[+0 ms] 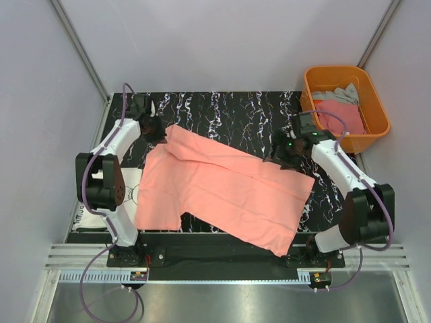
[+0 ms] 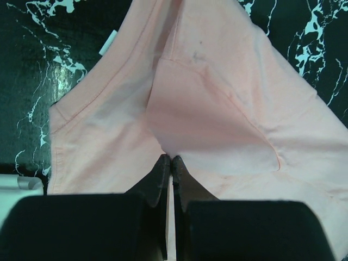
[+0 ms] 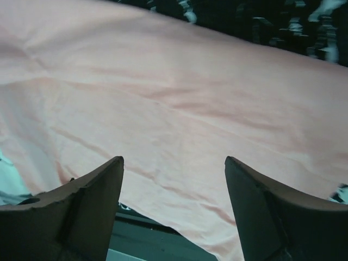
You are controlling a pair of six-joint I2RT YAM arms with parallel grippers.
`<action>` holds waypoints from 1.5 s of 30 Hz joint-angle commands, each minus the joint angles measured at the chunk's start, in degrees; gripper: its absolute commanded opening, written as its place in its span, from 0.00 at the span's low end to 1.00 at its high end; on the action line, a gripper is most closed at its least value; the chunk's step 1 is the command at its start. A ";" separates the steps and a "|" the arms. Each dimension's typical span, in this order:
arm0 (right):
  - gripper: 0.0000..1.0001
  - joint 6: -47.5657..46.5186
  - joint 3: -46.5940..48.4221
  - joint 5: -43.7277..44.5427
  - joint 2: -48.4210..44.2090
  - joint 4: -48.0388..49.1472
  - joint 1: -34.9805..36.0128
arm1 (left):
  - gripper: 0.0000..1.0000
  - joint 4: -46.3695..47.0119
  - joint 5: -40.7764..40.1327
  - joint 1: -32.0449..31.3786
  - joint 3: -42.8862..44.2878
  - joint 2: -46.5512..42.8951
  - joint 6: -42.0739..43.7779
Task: Fold and stack the t-shirts
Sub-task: Fold the tshirt
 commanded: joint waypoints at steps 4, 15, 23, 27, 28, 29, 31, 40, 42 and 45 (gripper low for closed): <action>0.71 6.65 3.65 -7.31 8.12 14.89 9.33 | 0.01 3.58 4.17 0.45 6.00 2.40 -1.67; 0.39 12.80 9.10 -10.31 19.21 29.14 15.48 | 0.02 9.04 8.31 0.27 14.52 12.15 -4.13; 0.32 14.48 14.28 -6.27 27.64 34.96 21.99 | 0.04 12.73 9.81 0.27 16.81 16.55 -5.10; 0.42 16.68 19.37 -4.52 32.65 35.48 25.58 | 0.05 13.43 10.33 0.27 15.76 16.46 -5.80; 0.43 17.03 20.17 -4.08 34.40 35.66 26.46 | 0.05 13.61 10.16 0.18 15.06 15.94 -5.97; 0.46 17.64 20.79 -3.38 35.20 35.83 27.08 | 0.05 13.52 10.16 0.27 14.71 15.50 -6.06; 0.47 18.78 22.37 -1.35 37.22 36.80 29.01 | 0.05 13.52 10.07 0.27 13.39 14.27 -5.80; 0.25 25.90 25.18 10.86 42.85 43.04 33.50 | 0.07 13.08 9.19 0.36 11.27 12.50 -3.69; 0.24 27.74 26.15 13.57 43.73 43.04 34.12 | 0.07 13.08 9.45 0.36 11.71 12.94 -4.21; 0.26 29.59 27.29 17.44 45.05 42.87 34.64 | 0.07 13.00 10.68 0.27 12.33 13.56 -5.27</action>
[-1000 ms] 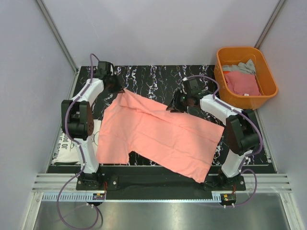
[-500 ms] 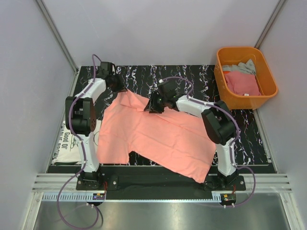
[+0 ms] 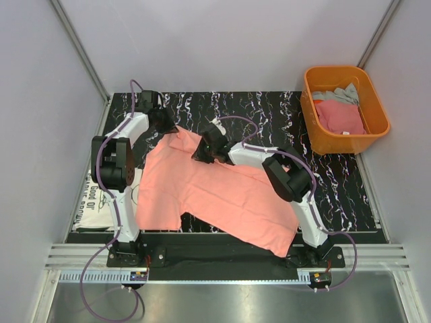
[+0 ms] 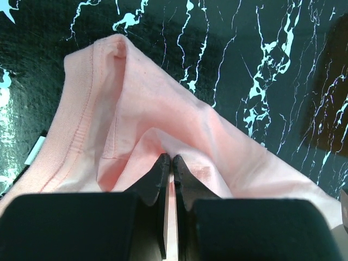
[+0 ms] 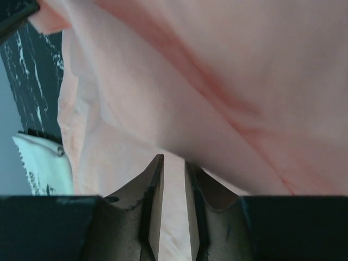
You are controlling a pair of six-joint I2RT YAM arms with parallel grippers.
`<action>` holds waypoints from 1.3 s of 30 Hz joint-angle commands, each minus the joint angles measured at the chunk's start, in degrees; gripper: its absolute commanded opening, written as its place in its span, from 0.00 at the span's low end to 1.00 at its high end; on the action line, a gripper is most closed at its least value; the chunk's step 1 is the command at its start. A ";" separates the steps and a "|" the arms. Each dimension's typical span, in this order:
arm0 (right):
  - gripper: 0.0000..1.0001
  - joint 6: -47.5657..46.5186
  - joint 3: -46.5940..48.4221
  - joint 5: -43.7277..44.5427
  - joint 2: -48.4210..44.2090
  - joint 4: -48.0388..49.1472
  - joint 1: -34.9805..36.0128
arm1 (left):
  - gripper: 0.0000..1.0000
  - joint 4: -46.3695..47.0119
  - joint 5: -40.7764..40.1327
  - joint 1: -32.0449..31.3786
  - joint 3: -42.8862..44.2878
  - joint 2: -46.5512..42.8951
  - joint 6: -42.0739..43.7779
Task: Fold and stack the t-shirts
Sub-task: Fold the tshirt
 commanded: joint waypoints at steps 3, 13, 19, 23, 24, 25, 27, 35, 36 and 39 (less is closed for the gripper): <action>0.33 4.80 4.52 11.50 2.04 1.23 1.01 | 0.07 2.09 1.57 0.27 1.20 -2.22 -0.57; 0.35 8.67 10.67 17.22 6.08 -4.92 2.15 | 0.07 2.18 1.92 0.27 0.24 -2.22 -0.05; 0.31 8.41 13.84 18.19 7.84 -9.41 2.42 | 0.07 2.18 2.10 0.36 0.15 -2.40 0.13; 0.32 6.30 14.64 19.16 8.55 -12.13 2.86 | 0.07 2.27 2.45 0.27 0.06 -2.57 0.13; 0.33 5.60 14.98 19.42 8.90 -13.18 2.94 | 0.07 2.18 2.45 0.36 -0.03 -2.48 0.13; 0.34 5.07 15.42 19.69 9.08 -13.98 3.03 | 0.07 2.18 2.54 0.27 -0.03 -2.57 0.22; 0.34 2.96 17.09 20.83 10.21 -16.86 3.21 | 0.07 2.18 2.45 0.36 -0.12 -2.40 0.30; 0.24 -0.47 22.89 22.50 14.43 -24.96 3.82 | 0.07 2.53 2.80 0.36 -0.38 -2.31 -0.31; 0.22 -0.56 23.16 22.68 14.87 -25.49 3.91 | 0.07 2.62 2.80 0.36 -0.29 -2.31 -0.31; 0.21 -1.26 24.74 23.29 16.45 -27.43 3.91 | 0.07 2.62 2.80 0.45 -0.29 -2.22 -0.40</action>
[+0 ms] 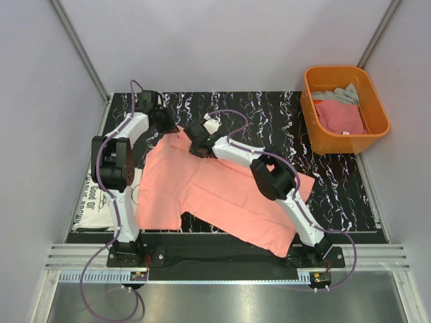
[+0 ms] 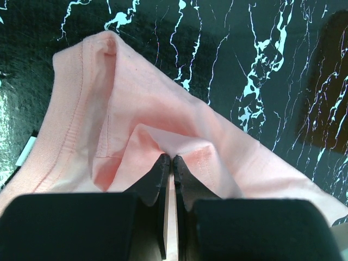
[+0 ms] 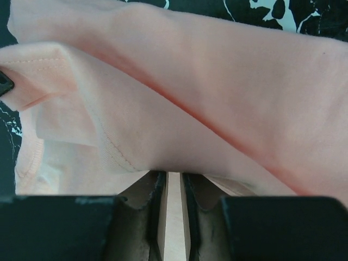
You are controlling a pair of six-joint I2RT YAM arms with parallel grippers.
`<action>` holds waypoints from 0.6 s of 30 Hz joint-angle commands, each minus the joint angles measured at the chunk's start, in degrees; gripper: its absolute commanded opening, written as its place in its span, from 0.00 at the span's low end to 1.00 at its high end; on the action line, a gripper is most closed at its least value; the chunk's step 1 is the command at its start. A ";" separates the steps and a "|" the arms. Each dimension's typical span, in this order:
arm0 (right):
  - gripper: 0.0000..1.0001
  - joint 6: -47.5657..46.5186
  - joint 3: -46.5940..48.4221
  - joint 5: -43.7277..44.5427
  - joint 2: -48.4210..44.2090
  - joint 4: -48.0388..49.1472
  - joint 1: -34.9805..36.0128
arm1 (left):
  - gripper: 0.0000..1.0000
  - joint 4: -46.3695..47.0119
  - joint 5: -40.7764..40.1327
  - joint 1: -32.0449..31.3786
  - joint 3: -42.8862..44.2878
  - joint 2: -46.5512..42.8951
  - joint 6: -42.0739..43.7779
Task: Fold and stack the t-shirts
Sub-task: Fold the tshirt
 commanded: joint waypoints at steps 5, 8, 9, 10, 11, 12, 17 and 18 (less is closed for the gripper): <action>0.23 -4.70 6.12 2.77 7.67 -12.94 0.65 | 0.07 2.27 1.66 0.54 -0.53 -2.31 -0.25; 0.24 -6.81 7.52 3.38 8.72 -13.82 0.92 | 0.07 2.62 1.75 0.62 -1.15 -2.39 -0.25; 0.23 -7.77 7.88 3.21 9.25 -14.17 0.92 | 0.07 2.71 1.75 0.62 -1.41 -2.48 -0.42; 0.21 -8.13 8.40 3.20 9.43 -14.87 0.92 | 0.07 2.88 1.75 0.54 -1.59 -2.57 -0.42; 0.18 -8.40 9.19 3.12 9.60 -16.10 0.92 | 0.07 3.14 1.75 0.62 -1.76 -2.75 -0.51; 0.15 -8.92 9.37 3.12 9.78 -16.54 1.01 | 0.07 3.23 1.84 0.71 -2.11 -2.66 -0.77; 0.00 -12.00 9.90 3.20 10.04 -18.22 1.01 | 0.07 4.73 2.37 0.80 -3.17 -2.92 -2.00; 0.00 -12.26 9.99 3.20 9.87 -18.39 1.09 | 0.07 4.73 2.54 0.71 -3.17 -2.92 -2.09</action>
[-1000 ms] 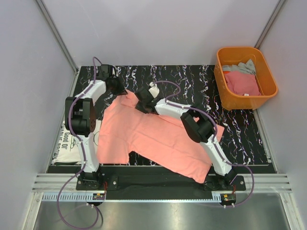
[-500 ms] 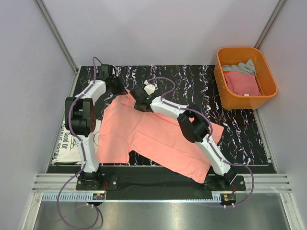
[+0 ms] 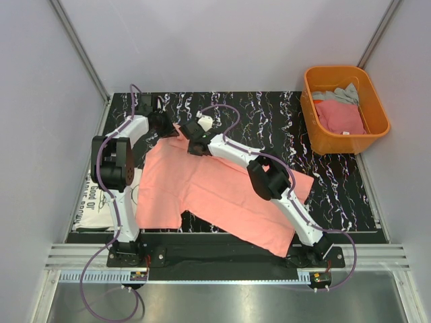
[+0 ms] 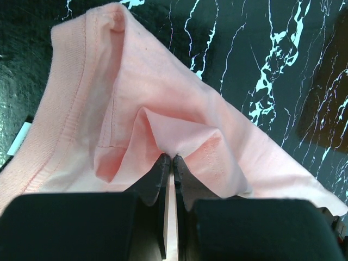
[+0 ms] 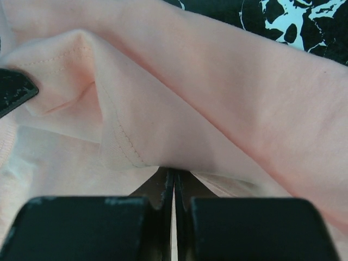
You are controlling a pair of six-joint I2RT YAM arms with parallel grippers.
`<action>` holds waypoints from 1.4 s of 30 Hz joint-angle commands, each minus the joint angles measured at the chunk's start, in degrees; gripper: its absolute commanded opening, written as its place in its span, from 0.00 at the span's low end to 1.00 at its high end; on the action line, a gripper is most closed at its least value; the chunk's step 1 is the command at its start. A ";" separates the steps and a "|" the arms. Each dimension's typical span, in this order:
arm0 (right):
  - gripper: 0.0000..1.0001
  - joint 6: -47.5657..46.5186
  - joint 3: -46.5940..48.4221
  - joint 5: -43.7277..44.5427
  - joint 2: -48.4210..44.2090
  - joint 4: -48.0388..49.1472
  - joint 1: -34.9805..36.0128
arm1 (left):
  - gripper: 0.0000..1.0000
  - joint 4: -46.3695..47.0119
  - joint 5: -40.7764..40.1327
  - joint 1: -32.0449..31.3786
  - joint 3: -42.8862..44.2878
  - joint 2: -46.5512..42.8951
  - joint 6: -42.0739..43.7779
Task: Fold and stack the t-shirts
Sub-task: Fold the tshirt
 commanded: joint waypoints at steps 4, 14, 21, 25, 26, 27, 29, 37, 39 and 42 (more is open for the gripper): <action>0.00 -7.85 0.77 -0.43 3.50 -9.37 0.39 | 0.07 3.51 1.89 0.38 -0.72 -3.45 -0.95; 0.00 -14.82 -4.83 -7.11 -8.34 -5.07 0.48 | 0.07 3.24 1.89 0.47 -3.44 -6.08 0.19; 0.00 -8.05 -13.99 -10.80 -12.06 3.55 0.40 | 0.07 2.89 1.36 0.47 -4.24 -6.61 1.07; 0.00 -8.40 -14.78 -8.70 -13.63 6.18 0.40 | 0.08 2.63 1.10 0.47 -4.15 -6.53 1.33; 0.00 -9.36 -14.26 -8.70 -13.64 6.45 0.39 | 0.07 2.63 1.10 0.47 -3.98 -6.53 1.16; 0.00 -11.20 -13.64 -8.61 -13.46 6.54 0.48 | 0.07 2.63 1.36 0.47 -3.98 -6.44 1.07; 0.00 -12.53 -12.15 -8.43 -13.46 6.36 0.39 | 0.07 2.54 1.62 0.47 -3.71 -6.79 0.80; 0.00 -14.82 -13.89 -12.47 -16.18 5.14 0.31 | 0.07 -1.23 -0.13 0.47 -4.24 -10.56 0.80; 0.00 -15.25 -14.69 -12.30 -17.33 5.05 0.31 | 0.08 -1.59 -0.40 0.56 -4.50 -11.44 0.98; 0.00 -15.43 -15.22 -12.47 -18.56 4.87 0.22 | 0.08 -2.29 -0.40 0.56 -5.47 -13.03 1.15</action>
